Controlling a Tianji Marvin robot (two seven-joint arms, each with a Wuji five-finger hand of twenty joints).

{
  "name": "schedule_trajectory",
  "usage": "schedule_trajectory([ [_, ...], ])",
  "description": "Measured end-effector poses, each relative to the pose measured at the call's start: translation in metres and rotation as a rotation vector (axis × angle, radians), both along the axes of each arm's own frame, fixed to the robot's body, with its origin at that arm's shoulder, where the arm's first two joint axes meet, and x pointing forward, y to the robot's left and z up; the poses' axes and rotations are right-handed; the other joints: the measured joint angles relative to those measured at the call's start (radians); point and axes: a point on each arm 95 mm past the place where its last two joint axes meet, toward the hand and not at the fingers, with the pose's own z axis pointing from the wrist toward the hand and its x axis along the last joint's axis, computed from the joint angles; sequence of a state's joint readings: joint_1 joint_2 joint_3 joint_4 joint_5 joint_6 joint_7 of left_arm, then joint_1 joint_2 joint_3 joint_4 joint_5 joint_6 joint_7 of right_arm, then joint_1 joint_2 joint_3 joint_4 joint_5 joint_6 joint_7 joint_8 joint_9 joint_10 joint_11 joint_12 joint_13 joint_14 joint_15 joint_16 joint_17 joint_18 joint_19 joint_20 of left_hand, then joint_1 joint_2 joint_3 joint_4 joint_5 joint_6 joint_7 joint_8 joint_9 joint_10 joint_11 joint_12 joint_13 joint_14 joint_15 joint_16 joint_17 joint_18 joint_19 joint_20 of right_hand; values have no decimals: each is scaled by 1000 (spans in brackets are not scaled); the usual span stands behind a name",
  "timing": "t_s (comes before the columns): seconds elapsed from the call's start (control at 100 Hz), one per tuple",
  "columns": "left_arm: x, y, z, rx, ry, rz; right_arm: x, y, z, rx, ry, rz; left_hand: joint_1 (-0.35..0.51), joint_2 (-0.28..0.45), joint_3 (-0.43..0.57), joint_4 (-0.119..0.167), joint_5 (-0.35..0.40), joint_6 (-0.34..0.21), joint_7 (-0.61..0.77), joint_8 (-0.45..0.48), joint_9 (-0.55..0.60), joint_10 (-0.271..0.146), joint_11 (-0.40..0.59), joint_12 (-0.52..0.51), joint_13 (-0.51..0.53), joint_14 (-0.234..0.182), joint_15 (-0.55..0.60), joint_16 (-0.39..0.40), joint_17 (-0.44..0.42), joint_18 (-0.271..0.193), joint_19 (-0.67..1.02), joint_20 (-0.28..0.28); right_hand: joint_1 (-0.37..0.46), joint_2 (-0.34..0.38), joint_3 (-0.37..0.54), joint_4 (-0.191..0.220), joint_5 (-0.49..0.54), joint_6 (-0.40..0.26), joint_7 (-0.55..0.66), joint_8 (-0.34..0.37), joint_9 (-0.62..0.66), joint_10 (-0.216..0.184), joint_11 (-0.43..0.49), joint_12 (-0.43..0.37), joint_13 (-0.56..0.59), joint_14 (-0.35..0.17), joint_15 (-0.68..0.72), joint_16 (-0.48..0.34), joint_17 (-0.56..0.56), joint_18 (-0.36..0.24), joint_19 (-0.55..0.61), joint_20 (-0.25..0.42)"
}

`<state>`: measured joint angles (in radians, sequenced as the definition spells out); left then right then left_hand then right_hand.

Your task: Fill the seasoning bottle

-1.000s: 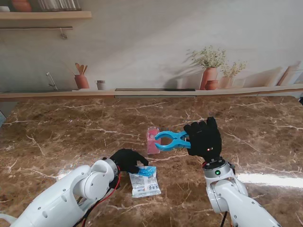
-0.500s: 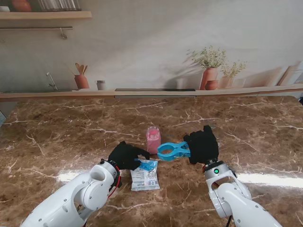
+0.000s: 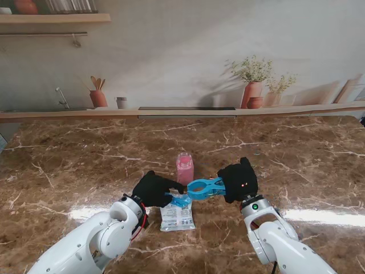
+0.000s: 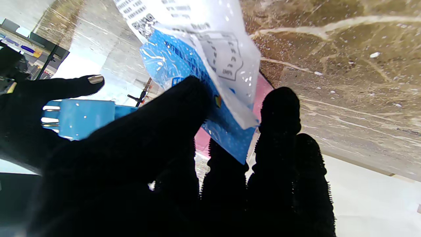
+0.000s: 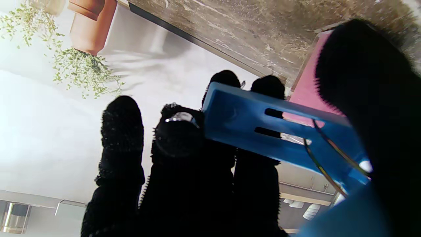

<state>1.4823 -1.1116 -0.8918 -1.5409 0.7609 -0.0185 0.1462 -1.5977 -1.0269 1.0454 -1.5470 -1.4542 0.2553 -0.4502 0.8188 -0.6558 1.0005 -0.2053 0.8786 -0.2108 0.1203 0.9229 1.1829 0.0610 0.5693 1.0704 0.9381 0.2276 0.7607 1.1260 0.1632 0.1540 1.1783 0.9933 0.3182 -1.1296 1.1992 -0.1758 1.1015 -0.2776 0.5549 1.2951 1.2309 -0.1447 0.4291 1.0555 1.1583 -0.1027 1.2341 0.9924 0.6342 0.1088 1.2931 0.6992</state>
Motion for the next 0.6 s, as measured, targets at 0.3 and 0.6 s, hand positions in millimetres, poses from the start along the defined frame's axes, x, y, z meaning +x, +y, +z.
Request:
schedule_trajectory([
  [0.3,-3,-3,0,-13,-9,-21,3,4,-4,15,29,0,0,10,0,0,0,-6,0,2,0,0,1,0,0,0,0,0,-1,0,0,0,0,0,0,0,0,0,0,0,0,0,0,0,0,0,1,0,0,0,0,0],
  [0.6,-5,-4,0,-17,-10,-23,4,3,-7,6,63,-19,0,10,0,0,0,-7,0,13,0,0,1,0,0,0,0,0,-1,-1,0,1,0,-10,1,0,2,0,0,0,0,0,0,0,-1,1,4,0,0,1,1,0],
])
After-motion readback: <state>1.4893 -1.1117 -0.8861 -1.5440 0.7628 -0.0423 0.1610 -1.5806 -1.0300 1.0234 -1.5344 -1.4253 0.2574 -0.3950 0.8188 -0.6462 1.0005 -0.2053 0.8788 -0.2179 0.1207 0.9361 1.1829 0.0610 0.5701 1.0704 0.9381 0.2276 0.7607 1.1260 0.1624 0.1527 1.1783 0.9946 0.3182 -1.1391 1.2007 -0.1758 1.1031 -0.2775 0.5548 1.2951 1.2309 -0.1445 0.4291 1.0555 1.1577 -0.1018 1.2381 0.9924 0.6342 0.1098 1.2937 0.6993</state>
